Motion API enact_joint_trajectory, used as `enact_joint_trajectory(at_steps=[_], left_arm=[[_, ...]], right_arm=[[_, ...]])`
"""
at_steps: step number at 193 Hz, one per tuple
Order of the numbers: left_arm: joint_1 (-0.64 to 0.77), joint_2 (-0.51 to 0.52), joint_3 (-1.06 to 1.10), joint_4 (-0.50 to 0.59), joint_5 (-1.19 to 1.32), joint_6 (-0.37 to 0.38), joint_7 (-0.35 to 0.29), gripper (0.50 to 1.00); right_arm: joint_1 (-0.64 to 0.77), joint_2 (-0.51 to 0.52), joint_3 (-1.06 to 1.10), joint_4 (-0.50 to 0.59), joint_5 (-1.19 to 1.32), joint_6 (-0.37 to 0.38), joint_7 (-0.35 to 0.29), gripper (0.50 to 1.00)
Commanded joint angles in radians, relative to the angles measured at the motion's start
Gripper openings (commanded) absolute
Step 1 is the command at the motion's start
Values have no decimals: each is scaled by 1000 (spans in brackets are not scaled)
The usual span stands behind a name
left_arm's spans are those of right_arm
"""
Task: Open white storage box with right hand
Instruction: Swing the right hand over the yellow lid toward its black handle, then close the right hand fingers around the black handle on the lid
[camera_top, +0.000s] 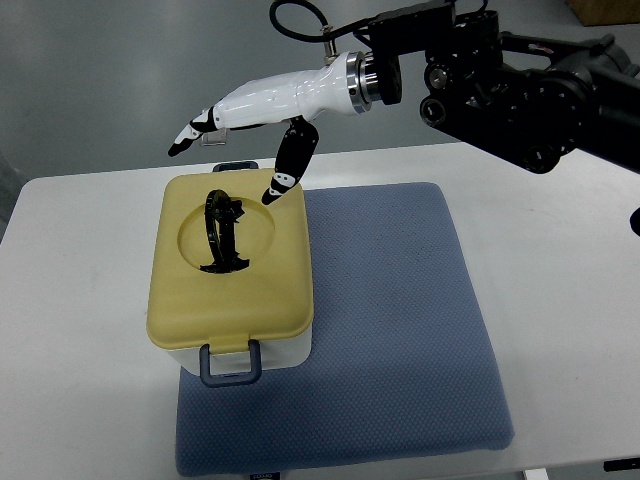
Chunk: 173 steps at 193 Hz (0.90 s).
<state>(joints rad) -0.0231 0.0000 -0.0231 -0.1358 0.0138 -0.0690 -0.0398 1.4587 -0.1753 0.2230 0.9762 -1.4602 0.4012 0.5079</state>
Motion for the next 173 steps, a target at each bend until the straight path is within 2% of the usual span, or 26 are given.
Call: enact_joint_trajectory(at_steps=[1,57,86,136,157,173], left_arm=[[0,0,0,-1,0,0,0,1000],[0,0,0,1,0,0,0,1000],[0,0,0,1,0,0,0,1000],[0,0,-1,-1,0,0,0,1000],[0,0,-1,1,0,0,0,1000],[0,0,0,-1,0,0,0,1000]], right_arm=[[12,31,-17,10,-14,-1,0,911],[15,86,-76,10,-92,-12,-5,868],[12,86,-82,-2,-111,-13,-9,799],[17,83,-82,-8,-111,-13,-11,778],[18,83,-82,-8,-111,-12,-11,740],[19,83,-82,-7,-111,-13,-8,684]])
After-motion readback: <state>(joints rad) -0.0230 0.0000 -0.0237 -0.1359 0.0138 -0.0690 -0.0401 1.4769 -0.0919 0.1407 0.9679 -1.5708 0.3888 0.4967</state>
